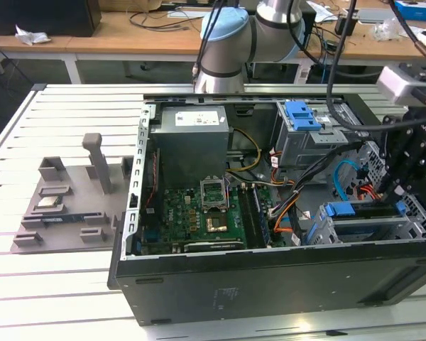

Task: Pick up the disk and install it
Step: 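Insert the first disk wire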

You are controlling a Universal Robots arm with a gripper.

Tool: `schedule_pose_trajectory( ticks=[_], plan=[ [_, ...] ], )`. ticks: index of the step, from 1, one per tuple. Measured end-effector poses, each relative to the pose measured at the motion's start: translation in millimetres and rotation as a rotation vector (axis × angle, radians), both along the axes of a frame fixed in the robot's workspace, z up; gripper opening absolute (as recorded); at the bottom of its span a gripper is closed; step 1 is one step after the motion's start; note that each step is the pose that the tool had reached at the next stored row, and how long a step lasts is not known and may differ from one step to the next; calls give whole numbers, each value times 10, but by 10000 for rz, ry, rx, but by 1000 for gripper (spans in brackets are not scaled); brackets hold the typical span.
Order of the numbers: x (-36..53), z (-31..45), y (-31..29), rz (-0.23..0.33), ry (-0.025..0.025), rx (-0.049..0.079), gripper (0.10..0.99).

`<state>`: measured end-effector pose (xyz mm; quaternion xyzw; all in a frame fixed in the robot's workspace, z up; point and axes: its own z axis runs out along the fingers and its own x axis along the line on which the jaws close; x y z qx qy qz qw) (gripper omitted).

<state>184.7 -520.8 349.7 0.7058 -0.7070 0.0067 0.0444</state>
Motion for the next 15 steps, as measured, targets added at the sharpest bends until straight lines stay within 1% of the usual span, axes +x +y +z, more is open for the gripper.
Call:
schedule_pose_trajectory(
  ticks=[1, 2, 3, 4, 6, 7, 9, 15],
  plan=[
    [0, 53, 8, 0, 0, 0, 227],
    [1, 98, 15, 1, 0, -1, 161],
    [1, 133, 19, 1, 0, 0, 161],
    [0, 184, 25, 0, 0, 0, 106],
    [1, 306, 32, 1, 0, 0, 106],
    [1, 334, 32, 1, 0, 0, 106],
    [1, 380, 32, 1, 0, 1, 106],
    [1, 383, 32, 1, 0, 1, 106]
  ],
)
